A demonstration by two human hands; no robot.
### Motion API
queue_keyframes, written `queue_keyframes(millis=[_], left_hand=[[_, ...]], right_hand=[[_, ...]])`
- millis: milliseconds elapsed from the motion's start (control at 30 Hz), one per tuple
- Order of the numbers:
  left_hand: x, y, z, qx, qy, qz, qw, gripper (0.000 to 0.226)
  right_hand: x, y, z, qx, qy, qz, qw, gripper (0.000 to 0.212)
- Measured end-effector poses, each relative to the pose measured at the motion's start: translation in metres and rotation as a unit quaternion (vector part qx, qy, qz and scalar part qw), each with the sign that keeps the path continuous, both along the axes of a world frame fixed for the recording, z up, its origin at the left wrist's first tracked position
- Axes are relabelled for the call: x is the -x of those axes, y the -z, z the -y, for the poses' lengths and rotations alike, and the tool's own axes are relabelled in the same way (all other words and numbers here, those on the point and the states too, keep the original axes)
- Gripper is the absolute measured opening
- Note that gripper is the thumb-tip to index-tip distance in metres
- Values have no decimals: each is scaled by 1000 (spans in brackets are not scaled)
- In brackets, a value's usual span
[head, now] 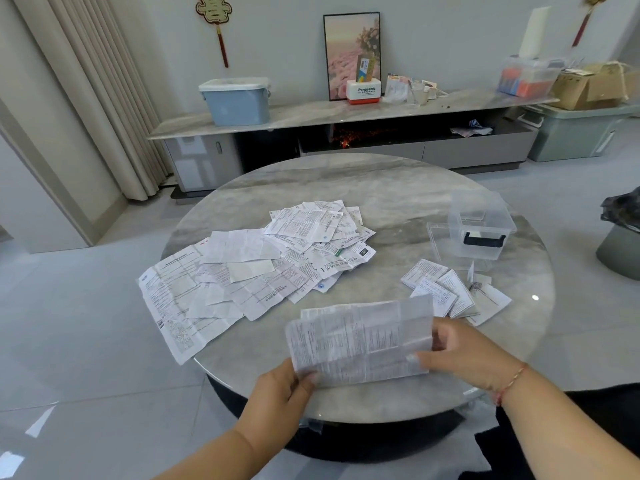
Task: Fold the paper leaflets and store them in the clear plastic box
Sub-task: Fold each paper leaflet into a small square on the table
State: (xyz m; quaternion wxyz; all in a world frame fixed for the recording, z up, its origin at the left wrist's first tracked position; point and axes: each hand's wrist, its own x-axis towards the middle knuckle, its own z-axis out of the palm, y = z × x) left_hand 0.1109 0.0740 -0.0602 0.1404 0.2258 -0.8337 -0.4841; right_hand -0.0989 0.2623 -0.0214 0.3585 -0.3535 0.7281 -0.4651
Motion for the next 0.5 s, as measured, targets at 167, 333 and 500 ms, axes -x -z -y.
queue_keyframes(millis=[167, 333, 500], left_hand=[[19, 2, -4, -34, -118, 2, 992, 21], [19, 6, -8, 152, -207, -49, 965, 52], [15, 28, -39, 404, 72, -48, 911, 67]], right_hand=[[-7, 30, 17, -59, 156, -105, 980, 11], [-26, 35, 23, -146, 253, -149, 945, 53], [-60, 32, 32, -165, 308, -106, 931, 66]])
